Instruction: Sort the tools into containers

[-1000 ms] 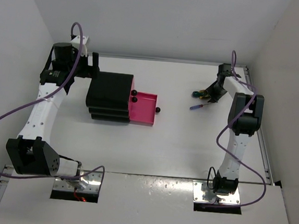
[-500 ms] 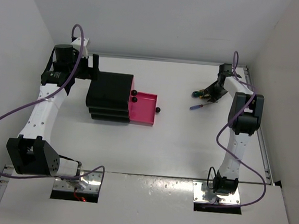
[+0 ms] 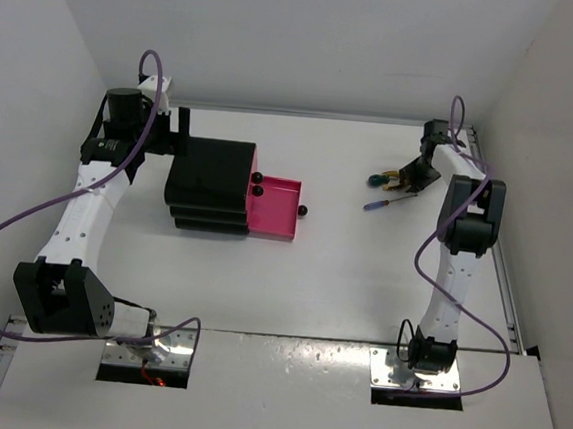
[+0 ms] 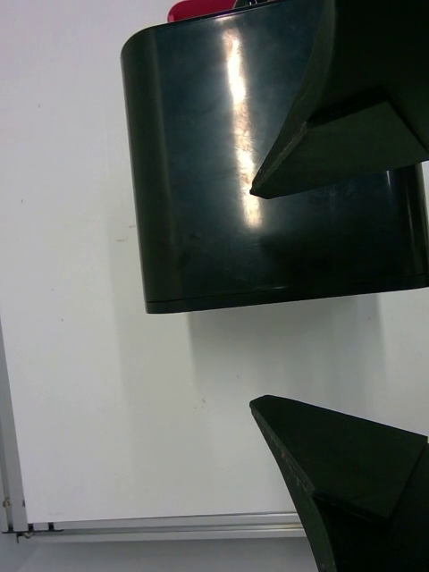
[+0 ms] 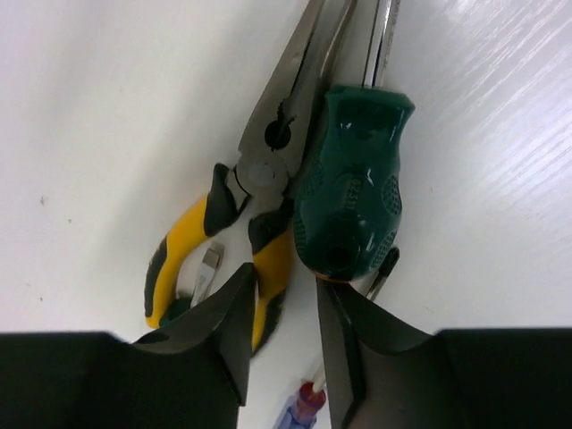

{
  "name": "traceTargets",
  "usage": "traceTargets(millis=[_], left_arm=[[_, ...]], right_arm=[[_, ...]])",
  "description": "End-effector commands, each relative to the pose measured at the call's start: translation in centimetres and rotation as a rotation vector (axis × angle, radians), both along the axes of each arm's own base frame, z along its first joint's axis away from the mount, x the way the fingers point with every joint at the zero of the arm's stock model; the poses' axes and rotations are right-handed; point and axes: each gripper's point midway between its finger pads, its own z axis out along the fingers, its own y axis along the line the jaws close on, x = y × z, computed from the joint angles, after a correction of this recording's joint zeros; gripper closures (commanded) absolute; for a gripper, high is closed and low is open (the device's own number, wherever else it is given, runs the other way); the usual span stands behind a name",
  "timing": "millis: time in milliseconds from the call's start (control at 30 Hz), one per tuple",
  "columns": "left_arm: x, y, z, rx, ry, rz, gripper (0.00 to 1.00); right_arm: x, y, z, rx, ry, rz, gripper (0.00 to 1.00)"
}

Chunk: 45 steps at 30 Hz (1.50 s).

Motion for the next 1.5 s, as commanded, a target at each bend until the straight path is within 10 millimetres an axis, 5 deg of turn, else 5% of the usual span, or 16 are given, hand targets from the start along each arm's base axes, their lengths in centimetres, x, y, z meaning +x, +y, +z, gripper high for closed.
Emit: traceTargets(millis=[0,200,400,433,500,733,933,1167,1367,1467], left_arm=[[0.3,-0.3,1.1,-0.005,-0.039,0.000,0.01],[0.3,-0.1,1.1,0.008,-0.040,0.004,0.01],[0.3,-0.1,1.1,0.008,-0.040,0.004,0.01],[0.3,-0.1,1.1,0.008,-0.040,0.004,0.01],[0.3,-0.3,1.1,0.004,-0.040,-0.004,0.01],[0.3,-0.9,1.1,-0.027,-0.037,-0.008,0.01],[0.0,-1.0,1.1,-0.035,-0.038,-0.004,0.01],[-0.2,-0.8,1.0,-0.031,-0.038,0.004,0.01],[-0.5,-1.1,1.1,-0.031,-0.037,-0.016,0.01],[-0.6,-1.1,0.7,-0.031,-0.028,-0.016,0.01]], right_arm=[[-0.2,-1.4,-0.8,-0.080,0.047,-0.020,0.67],[-0.5,-0.1,-1.9,-0.071,0.075,0.054,1.00],[-1.8,1.2,-0.8,-0.074,0.082,0.134,1.00],[-0.8,1.6,1.3,-0.086,0.006,0.149,1.00],[-1.2,1.9,2.1,-0.087,-0.033,0.186,1.00],[2.6,3.2,9.8,-0.136,-0.311,0.299,1.00],[3.9,4.5,15.8,-0.202,-0.504,0.407,1.00],[2.6,11.2,19.1,-0.159,-0.620,0.915,1.00],[-2.5,17.9,21.1,-0.076,-0.671,1.455,1.00],[-5.2,20.8,20.3,-0.026,-0.599,1.651,1.00]])
